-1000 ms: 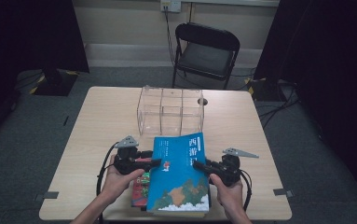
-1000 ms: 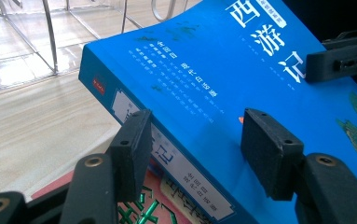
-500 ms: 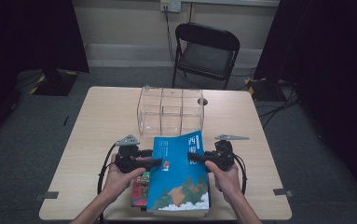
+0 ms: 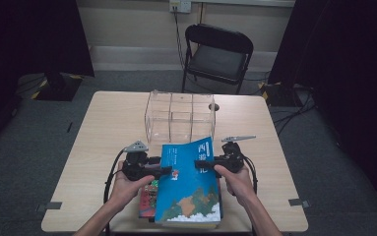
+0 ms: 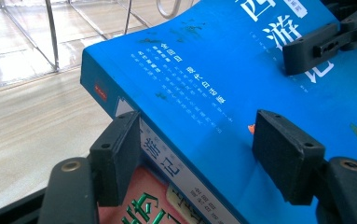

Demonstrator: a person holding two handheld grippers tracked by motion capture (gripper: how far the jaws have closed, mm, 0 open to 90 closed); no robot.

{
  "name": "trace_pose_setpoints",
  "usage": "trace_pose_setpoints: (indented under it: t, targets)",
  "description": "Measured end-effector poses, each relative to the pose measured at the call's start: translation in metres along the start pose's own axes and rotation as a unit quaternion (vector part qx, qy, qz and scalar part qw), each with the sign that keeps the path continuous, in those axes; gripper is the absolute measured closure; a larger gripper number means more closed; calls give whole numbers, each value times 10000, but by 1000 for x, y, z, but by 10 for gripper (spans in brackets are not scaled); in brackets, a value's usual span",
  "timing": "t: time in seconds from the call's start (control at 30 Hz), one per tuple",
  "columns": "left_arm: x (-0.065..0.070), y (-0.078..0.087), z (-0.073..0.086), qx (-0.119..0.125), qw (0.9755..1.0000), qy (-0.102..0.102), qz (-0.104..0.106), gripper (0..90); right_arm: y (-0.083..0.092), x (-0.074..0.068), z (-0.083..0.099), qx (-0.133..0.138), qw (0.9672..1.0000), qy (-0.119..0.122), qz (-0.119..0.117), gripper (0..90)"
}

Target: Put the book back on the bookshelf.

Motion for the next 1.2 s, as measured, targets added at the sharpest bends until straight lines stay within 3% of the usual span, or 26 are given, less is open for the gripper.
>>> trace_pose_setpoints:
  t: [0.13, 0.2, 0.3, 0.4, 0.57, 0.7, 0.8, 0.87, 1.2]
  targets:
    - [0, 0, 0, 8, 10000, 0, -1, 324, 1, -2, -1, -68, 9999, 104, -50, 664]
    - [1, 0, 0, 0, 10000, -1, -4, 328, 2, -3, -4, -236, 9997, 94, -65, 665]
    - [1, 1, 0, -3, 10000, -8, 18, 336, 3, -5, -9, -486, 9986, 217, 1, 590]
    - [1, 1, 0, -12, 10000, -15, 12, 336, 2, -6, -9, -514, 9984, 207, 68, 542]
    - [1, 1, 0, 8, 10000, 7, -9, 334, -7, -8, -9, -383, 9992, 112, 94, 514]
    - [1, 1, 0, -9, 10000, -5, -12, 333, -19, -13, -11, -331, 9992, 190, 146, 616]
    - [1, 1, 0, 14, 10000, -24, 6, 328, -17, -13, -12, -123, 9997, 207, -31, 713]
    - [-1, 0, 0, 24, 10000, 60, 68, 314, -16, -15, -12, -57, 9994, 333, 5, 733]
    - [0, -3, -3, 207, 9992, 250, 228, 196, -6, -26, -13, 422, 9968, 671, 114, 761]
Point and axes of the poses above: each handheld gripper's, and its own axes: y roughly backward along the jaws, z roughly out of its underside, x roughly to its right, the point moved 5 cm from there along -y, roughly forward along the jaws, and after that the axes turned 7 degrees about z, right-handed, at the moved point
